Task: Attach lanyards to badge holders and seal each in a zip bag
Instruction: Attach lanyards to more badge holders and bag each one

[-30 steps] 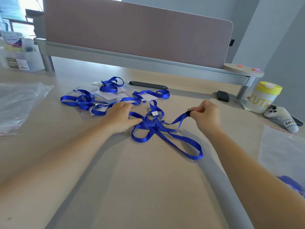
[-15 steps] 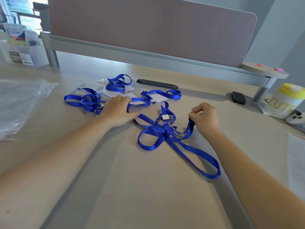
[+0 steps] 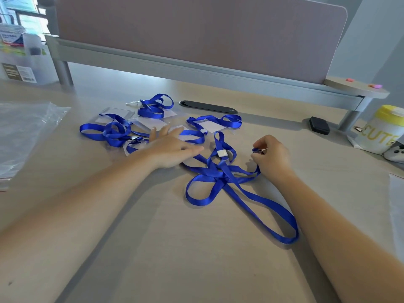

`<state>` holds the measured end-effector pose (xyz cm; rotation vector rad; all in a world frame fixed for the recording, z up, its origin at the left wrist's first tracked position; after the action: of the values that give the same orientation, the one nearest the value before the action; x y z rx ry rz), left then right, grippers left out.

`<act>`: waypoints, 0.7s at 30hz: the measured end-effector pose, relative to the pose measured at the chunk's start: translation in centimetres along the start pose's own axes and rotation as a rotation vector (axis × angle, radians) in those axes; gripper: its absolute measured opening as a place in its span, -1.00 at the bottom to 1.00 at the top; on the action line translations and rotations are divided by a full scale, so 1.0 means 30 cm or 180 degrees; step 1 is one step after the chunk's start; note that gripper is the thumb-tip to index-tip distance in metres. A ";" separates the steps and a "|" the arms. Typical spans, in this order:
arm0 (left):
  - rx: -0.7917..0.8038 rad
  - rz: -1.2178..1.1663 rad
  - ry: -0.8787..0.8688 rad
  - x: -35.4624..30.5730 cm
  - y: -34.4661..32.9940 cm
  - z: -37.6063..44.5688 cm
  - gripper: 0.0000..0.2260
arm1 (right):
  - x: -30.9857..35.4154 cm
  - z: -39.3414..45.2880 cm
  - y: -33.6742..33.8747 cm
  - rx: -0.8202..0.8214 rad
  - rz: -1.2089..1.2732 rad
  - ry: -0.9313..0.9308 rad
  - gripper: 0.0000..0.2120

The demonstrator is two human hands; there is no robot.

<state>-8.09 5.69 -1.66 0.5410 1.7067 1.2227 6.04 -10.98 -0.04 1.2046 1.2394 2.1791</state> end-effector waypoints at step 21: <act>-0.0140 0.0461 0.0009 -0.134 -0.064 0.073 -0.61 | -0.161 -0.048 0.115 -0.0056 -0.0087 -0.0114 -0.84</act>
<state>-4.01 2.87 -1.81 0.6457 1.6623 1.3608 7.95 -16.79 0.05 1.2072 1.2126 2.1354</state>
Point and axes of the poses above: each hand's wrist, its own z-axis towards the middle knuckle, its own y-axis out of the back of the hand, x = y × z, the point moved 5 cm from there along z, towards the middle knuckle, and after that the axes turned 11 degrees about -z, right-handed, at the moved point
